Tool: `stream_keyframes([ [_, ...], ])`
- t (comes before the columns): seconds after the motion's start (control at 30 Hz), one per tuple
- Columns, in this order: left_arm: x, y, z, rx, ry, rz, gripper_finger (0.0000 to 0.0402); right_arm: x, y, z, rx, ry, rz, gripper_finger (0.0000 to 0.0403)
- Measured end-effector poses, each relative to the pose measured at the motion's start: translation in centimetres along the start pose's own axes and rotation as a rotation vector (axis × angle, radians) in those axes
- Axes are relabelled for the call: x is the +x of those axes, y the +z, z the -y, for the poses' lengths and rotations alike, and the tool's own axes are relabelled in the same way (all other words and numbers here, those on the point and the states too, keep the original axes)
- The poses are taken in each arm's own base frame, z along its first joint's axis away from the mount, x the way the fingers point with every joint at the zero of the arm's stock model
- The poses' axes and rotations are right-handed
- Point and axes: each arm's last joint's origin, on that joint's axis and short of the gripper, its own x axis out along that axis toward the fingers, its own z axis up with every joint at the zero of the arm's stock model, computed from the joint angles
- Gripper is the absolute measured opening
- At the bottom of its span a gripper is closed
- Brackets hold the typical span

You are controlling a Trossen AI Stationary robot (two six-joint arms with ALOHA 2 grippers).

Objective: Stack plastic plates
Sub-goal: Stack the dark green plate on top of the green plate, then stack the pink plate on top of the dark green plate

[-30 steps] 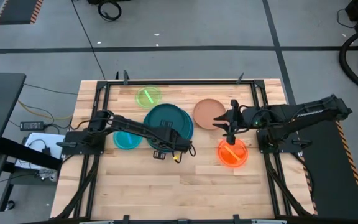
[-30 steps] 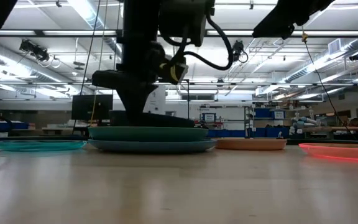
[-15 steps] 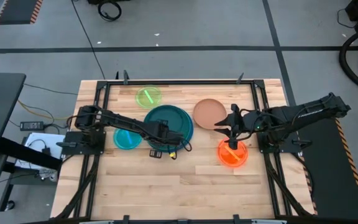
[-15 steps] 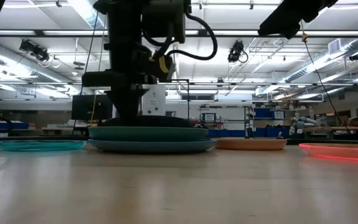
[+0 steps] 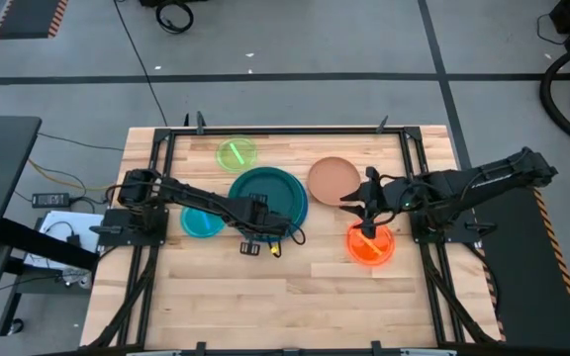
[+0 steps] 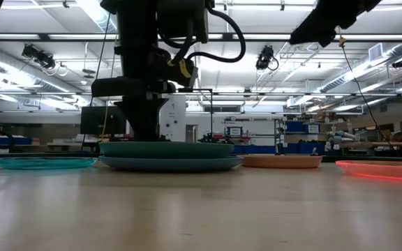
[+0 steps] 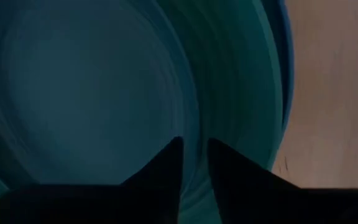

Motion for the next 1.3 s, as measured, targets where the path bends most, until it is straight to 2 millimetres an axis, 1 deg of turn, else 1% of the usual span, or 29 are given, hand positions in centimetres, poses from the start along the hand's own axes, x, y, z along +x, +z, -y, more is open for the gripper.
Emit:
stream_keyframes([
  [0.1,-0.2,-0.1,0.2,-0.009,-0.001,-0.001,0.0111,1.1,-0.9,-0.2,-0.031,-0.013,-0.05,0.011],
  [0.23,-1.4,-0.3,0.2,-0.02,-0.003,0.03,0.0131,2.4,-1.4,-0.4,-0.078,-0.027,-0.098,0.011],
  [0.47,-4.9,-0.8,-0.2,-0.062,-0.007,0.155,0.0132,5.4,-2.7,-1.0,-0.167,-0.082,-0.217,0.011],
  [0.6,-6.1,-0.9,0.0,-0.064,-0.011,0.215,0.0132,7.3,-3.7,-0.8,-0.201,-0.127,-0.295,0.0117],
  [0.67,-6.2,-0.7,0.3,-0.058,-0.013,0.25,0.0132,8.2,-4.1,-0.5,-0.2,-0.146,-0.327,0.0124],
  [0.77,-5.8,-0.8,0.9,-0.029,-0.013,0.26,0.0132,9.4,-4.8,0.3,-0.2,-0.174,-0.386,0.0135],
  [0.9,-4.9,-1.5,1.5,-0.005,-0.016,0.227,0.0133,10.5,-5.4,1.4,-0.186,-0.18,-0.444,0.0144],
  [1.07,-4.6,-1.8,1.8,0.0,-0.016,0.207,0.0133,11.9,-6.0,2.5,-0.168,-0.171,-0.488,0.0145],
  [1.3,-5.9,-2.4,1.3,-0.036,-0.02,0.226,0.0133,13.3,-7.2,3.6,-0.171,-0.198,-0.561,0.0142],
])
